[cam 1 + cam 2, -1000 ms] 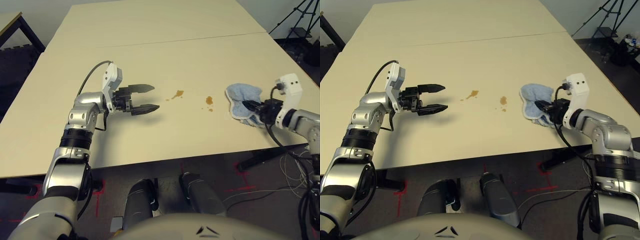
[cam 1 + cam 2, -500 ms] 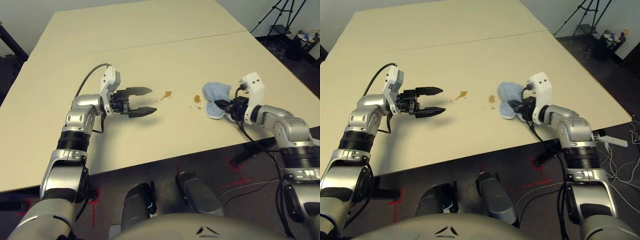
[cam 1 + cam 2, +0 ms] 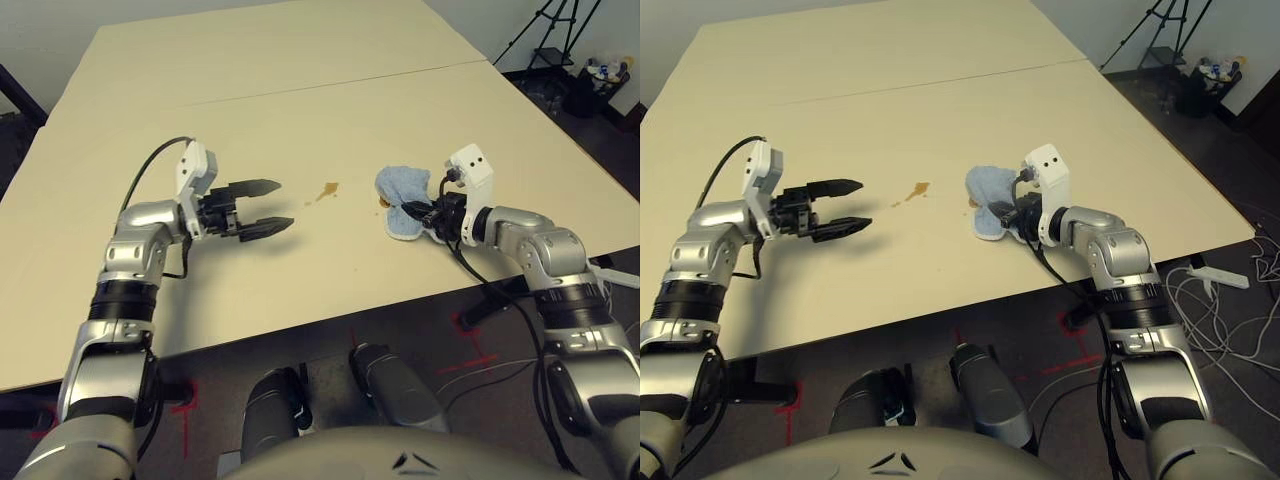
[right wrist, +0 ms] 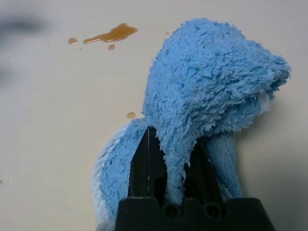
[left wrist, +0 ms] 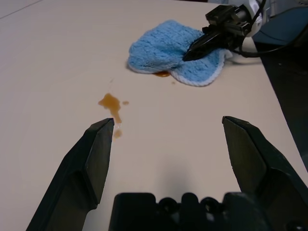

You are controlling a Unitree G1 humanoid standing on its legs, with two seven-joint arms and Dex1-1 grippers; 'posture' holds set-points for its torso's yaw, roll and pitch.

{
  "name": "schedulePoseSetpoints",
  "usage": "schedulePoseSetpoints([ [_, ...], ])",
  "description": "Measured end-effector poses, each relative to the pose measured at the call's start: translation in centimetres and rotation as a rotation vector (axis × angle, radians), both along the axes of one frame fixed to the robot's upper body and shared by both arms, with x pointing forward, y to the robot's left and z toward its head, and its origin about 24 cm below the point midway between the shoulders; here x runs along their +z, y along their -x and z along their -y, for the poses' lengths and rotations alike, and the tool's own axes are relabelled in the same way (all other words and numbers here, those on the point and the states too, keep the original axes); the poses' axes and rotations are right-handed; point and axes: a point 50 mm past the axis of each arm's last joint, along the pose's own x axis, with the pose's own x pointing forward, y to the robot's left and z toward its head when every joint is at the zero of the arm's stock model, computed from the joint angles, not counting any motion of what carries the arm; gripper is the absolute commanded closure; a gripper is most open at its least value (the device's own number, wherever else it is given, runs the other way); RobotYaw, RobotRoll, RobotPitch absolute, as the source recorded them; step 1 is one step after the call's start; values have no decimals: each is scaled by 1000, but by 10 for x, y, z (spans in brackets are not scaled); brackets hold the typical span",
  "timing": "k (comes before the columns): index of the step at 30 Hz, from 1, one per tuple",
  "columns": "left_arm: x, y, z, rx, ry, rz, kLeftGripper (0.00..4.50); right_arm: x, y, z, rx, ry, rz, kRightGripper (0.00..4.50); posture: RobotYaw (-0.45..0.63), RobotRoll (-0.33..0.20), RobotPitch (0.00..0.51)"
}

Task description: Wipe the water off the table with a rag.

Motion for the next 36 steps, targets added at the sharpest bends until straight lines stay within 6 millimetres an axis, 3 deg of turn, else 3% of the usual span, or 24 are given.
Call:
schedulePoseSetpoints([
  [5,2,6,-2,28,5,11,0,-1,1,-16,73,-12,-8,4491,-235,0,155],
  [14,3,12,-6,65,14,13,0,-1,0,-22,102,-29,-12,4491,-209,0,159],
  [19,4,15,-6,68,5,15,0,6,-12,-9,61,-18,5,4491,-207,0,161],
  [27,0,17,-9,90,8,1,0,22,-36,41,-163,13,64,4491,-203,0,161],
  [32,0,17,-10,98,9,3,0,29,-42,43,-178,6,79,4491,-197,0,161],
  [36,0,18,-12,109,10,2,0,25,-43,31,-153,-15,72,4491,-191,0,162],
])
